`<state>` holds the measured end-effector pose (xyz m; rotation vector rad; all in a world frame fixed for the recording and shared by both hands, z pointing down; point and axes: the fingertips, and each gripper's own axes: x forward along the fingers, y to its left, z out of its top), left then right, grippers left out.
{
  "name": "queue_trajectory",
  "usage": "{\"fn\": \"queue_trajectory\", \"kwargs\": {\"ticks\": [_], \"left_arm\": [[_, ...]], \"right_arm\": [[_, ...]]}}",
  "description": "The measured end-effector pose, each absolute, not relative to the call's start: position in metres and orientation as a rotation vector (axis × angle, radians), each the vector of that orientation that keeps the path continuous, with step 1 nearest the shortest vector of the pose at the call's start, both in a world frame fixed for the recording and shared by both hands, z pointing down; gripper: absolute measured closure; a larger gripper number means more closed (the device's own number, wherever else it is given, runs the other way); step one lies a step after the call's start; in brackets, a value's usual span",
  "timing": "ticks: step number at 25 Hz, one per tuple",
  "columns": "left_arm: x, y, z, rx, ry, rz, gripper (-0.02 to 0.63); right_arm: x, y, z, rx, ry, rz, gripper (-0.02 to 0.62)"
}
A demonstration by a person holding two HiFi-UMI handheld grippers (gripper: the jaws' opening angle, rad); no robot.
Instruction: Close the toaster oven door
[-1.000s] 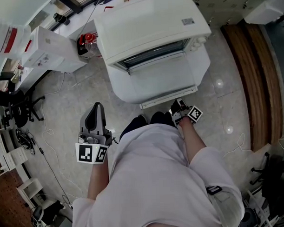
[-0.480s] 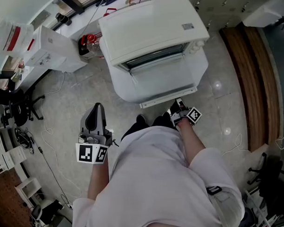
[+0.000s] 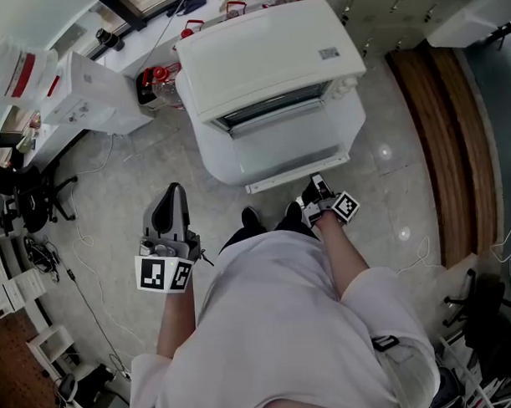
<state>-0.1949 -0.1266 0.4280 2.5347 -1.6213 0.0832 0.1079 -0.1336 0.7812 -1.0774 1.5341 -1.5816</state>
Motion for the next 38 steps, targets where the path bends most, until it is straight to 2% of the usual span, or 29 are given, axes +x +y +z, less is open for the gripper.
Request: {"fn": "queue_trajectory", "kwargs": {"ticks": [19, 38], "left_arm": [[-0.202, -0.115, 0.406, 2.543, -1.634, -0.004, 0.586], [-0.209, -0.103, 0.400, 2.535, -1.662, -0.047, 0.586]], "right_arm": [[0.106, -0.154, 0.719, -1.036, 1.577, -1.459, 0.489], [0.105, -0.167, 0.697, -1.047, 1.559, -1.416, 0.483]]}}
